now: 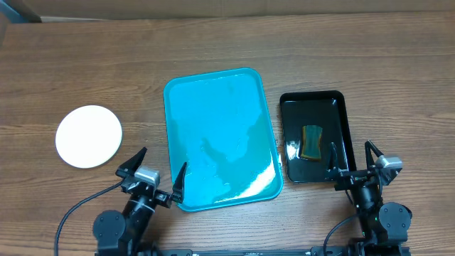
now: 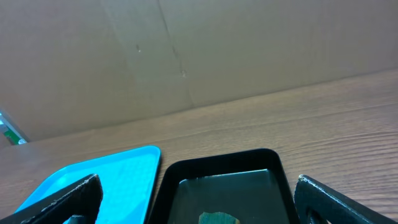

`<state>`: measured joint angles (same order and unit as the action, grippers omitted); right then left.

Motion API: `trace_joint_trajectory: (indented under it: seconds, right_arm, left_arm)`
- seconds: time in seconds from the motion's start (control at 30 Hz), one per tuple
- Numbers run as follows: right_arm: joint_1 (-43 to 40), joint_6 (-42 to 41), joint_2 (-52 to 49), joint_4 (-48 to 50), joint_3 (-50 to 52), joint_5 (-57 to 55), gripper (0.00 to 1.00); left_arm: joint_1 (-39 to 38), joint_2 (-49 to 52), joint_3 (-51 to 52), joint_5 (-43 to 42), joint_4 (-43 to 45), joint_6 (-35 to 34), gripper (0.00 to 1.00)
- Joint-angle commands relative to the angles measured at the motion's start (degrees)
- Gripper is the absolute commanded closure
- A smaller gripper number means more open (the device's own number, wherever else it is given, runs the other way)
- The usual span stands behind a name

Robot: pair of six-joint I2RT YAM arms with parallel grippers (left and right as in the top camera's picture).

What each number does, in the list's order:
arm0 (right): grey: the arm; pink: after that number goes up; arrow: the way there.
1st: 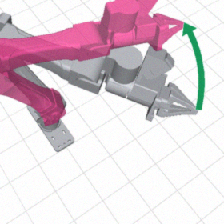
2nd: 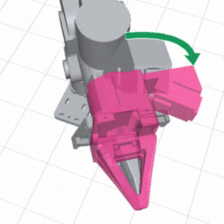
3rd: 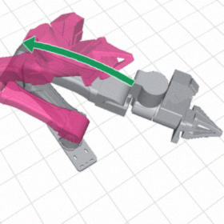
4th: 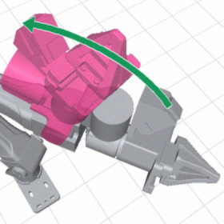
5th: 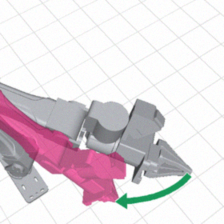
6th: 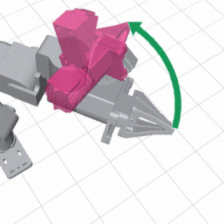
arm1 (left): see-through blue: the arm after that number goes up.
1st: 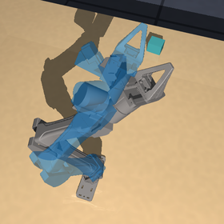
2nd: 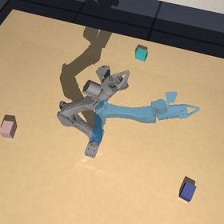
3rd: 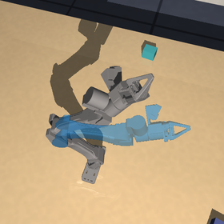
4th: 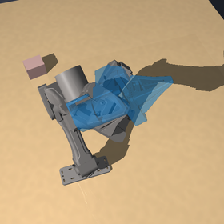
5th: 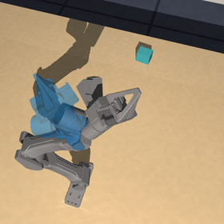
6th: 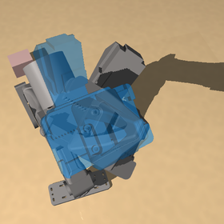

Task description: Clean dirty plates on tray and stack at the side

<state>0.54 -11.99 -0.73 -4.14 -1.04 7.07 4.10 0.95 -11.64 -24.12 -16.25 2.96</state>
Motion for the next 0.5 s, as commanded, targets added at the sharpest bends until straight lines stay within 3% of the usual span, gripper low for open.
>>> trace_joint_trajectory:
  seconds: [0.0,0.1,0.47]
  right_arm:
    - [0.4,-0.2,0.5,0.2,0.6,-0.2,0.0]
    - [0.4,-0.2,0.5,0.2,0.6,-0.2,0.0]
    - [0.4,-0.2,0.5,0.2,0.6,-0.2,0.0]
  left_arm:
    - [-0.4,-0.7,7.9,-1.0,6.6,0.0,0.0]
    - [-0.4,-0.8,11.1,-1.0,13.8,-0.4,0.0]
    - [-0.5,-0.8,11.4,-1.0,14.0,-0.3,0.0]
